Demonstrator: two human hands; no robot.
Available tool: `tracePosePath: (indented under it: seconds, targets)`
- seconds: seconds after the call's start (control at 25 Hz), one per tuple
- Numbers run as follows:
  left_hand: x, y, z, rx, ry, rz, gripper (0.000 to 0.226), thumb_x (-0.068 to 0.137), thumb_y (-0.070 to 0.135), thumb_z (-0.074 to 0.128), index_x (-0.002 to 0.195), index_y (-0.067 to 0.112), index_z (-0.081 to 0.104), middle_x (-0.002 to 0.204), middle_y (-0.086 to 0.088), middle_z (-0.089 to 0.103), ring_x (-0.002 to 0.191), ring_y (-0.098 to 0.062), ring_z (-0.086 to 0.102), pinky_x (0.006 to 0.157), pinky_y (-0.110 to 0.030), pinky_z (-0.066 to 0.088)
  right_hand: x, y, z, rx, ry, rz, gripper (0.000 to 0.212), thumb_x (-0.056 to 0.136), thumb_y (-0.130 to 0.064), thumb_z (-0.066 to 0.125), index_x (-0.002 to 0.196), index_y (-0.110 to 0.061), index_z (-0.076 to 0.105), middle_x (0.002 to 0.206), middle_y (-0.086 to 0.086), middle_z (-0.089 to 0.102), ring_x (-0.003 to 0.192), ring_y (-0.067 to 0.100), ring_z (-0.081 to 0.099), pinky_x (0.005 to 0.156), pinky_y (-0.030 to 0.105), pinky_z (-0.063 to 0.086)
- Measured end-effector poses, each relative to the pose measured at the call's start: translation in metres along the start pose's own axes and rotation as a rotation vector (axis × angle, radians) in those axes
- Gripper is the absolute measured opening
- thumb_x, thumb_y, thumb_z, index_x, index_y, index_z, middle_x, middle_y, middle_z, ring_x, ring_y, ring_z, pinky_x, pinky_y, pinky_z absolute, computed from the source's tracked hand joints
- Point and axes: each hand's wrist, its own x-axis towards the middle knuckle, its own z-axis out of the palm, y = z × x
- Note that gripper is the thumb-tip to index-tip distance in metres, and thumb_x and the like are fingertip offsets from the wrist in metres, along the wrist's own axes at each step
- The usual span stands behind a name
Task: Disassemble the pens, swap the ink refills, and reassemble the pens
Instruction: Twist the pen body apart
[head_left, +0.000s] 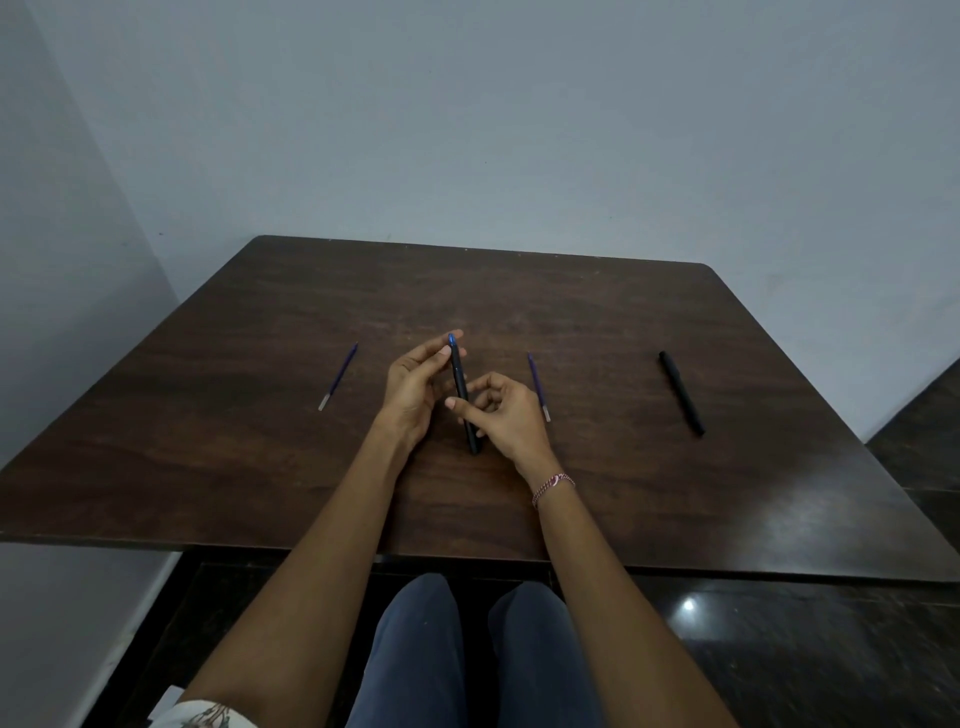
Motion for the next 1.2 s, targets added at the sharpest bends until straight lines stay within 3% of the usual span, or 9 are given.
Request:
tracePosePath:
  seconds: [0.16, 0.28, 0.4, 0.68, 0.84, 1.04, 1.2]
  targets:
    - [0.0002, -0.0005, -0.0005, 0.003, -0.008, 0.013, 0.016, 0.091, 0.007, 0.055, 0.095, 0.014, 0.068, 0.1, 0.005, 0.067, 0.089, -0.008, 0.061, 0.066, -0.023, 0.055, 0.0002, 0.0009, 0.0007, 0.011, -0.012, -0.006, 0.024, 0.074, -0.032, 0.079, 0.089, -0.019, 0.065, 0.061, -0.003, 0.067, 0.055, 0.005, 0.063, 0.05, 0.019, 0.051]
    - [0.0014, -0.0002, -0.0013, -0.065, -0.03, -0.022, 0.023, 0.096, 0.011, 0.045, 0.105, 0.008, 0.066, 0.102, -0.004, 0.069, 0.09, -0.011, 0.066, 0.067, -0.025, 0.056, 0.0009, 0.0007, -0.0005, 0.034, -0.014, 0.003, 0.022, 0.074, -0.03, 0.079, 0.087, -0.021, 0.064, 0.061, -0.003, 0.067, 0.054, 0.003, 0.063, 0.049, 0.017, 0.049]
    - [0.0014, 0.0004, -0.0019, -0.07, -0.049, -0.04, 0.027, 0.095, 0.004, 0.041, 0.107, 0.006, 0.066, 0.093, -0.003, 0.074, 0.083, -0.01, 0.068, 0.069, -0.024, 0.057, 0.0003, 0.0002, -0.0007, 0.07, -0.008, 0.008, 0.02, 0.074, -0.029, 0.08, 0.083, -0.024, 0.063, 0.06, -0.004, 0.067, 0.053, 0.002, 0.062, 0.048, 0.017, 0.049]
    - [-0.0005, 0.0001, -0.0004, -0.053, -0.038, -0.016, 0.017, 0.09, 0.003, 0.055, 0.099, 0.01, 0.068, 0.082, 0.004, 0.073, 0.076, -0.008, 0.068, 0.064, -0.023, 0.057, -0.0006, -0.0022, -0.0028, 0.119, -0.022, 0.023, 0.021, 0.073, -0.029, 0.08, 0.081, -0.026, 0.061, 0.071, 0.009, 0.07, 0.062, 0.016, 0.068, 0.052, 0.023, 0.053]
    - [-0.0008, -0.0002, -0.0003, 0.008, -0.035, -0.005, 0.011, 0.087, 0.009, 0.061, 0.093, 0.014, 0.068, 0.073, 0.01, 0.067, 0.073, -0.011, 0.058, 0.064, -0.025, 0.052, -0.0007, -0.0026, -0.003, 0.109, -0.05, 0.02, 0.022, 0.073, -0.029, 0.081, 0.083, -0.024, 0.062, 0.067, 0.004, 0.069, 0.06, 0.011, 0.067, 0.05, 0.017, 0.049]
    - [0.0009, -0.0003, -0.0005, -0.055, -0.04, -0.019, 0.022, 0.093, 0.005, 0.048, 0.098, 0.01, 0.069, 0.096, 0.001, 0.072, 0.087, -0.008, 0.067, 0.061, -0.024, 0.055, 0.0011, -0.0004, -0.0029, 0.131, -0.043, 0.031, 0.023, 0.072, -0.028, 0.081, 0.084, -0.023, 0.061, 0.066, 0.002, 0.069, 0.06, 0.012, 0.067, 0.05, 0.018, 0.05]
    - [0.0007, -0.0009, -0.001, -0.033, -0.049, -0.004, 0.021, 0.09, -0.001, 0.053, 0.097, 0.012, 0.068, 0.084, 0.005, 0.073, 0.072, -0.006, 0.067, 0.057, -0.02, 0.053, 0.0017, 0.0013, -0.0024, 0.125, -0.039, 0.026, 0.024, 0.073, -0.03, 0.08, 0.083, -0.025, 0.06, 0.065, 0.001, 0.07, 0.06, 0.013, 0.068, 0.051, 0.02, 0.051]
